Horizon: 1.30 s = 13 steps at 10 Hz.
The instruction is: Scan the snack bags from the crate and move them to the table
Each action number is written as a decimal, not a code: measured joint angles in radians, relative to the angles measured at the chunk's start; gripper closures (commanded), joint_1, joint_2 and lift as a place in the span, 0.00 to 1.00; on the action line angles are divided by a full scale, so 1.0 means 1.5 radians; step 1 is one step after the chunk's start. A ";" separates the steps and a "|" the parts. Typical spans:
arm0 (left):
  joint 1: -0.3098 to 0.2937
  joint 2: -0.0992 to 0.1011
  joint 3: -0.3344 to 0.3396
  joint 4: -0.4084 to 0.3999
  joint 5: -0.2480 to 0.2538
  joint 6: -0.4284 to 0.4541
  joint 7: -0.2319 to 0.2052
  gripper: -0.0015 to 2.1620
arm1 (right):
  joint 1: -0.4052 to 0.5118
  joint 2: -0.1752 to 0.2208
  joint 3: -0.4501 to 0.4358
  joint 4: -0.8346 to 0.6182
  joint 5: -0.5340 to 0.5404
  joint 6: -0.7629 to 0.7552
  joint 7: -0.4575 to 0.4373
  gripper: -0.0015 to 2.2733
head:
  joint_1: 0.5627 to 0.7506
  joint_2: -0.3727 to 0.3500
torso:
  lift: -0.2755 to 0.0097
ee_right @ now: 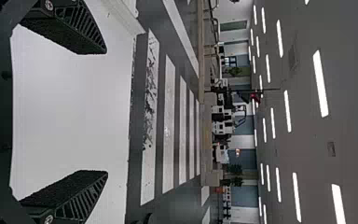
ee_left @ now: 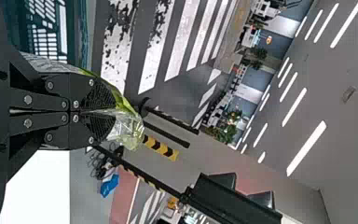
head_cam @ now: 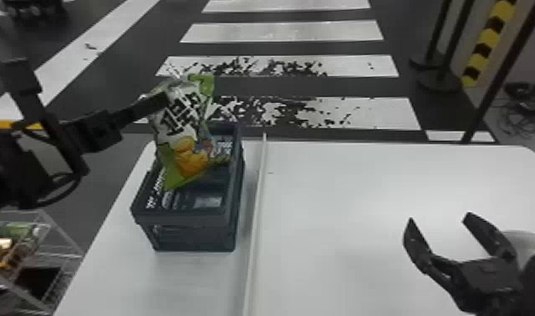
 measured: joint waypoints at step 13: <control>-0.011 -0.081 -0.022 0.000 0.159 0.072 -0.007 0.98 | -0.002 -0.007 -0.010 0.019 0.013 -0.032 -0.024 0.03 | 0.70 0.47 | 0.63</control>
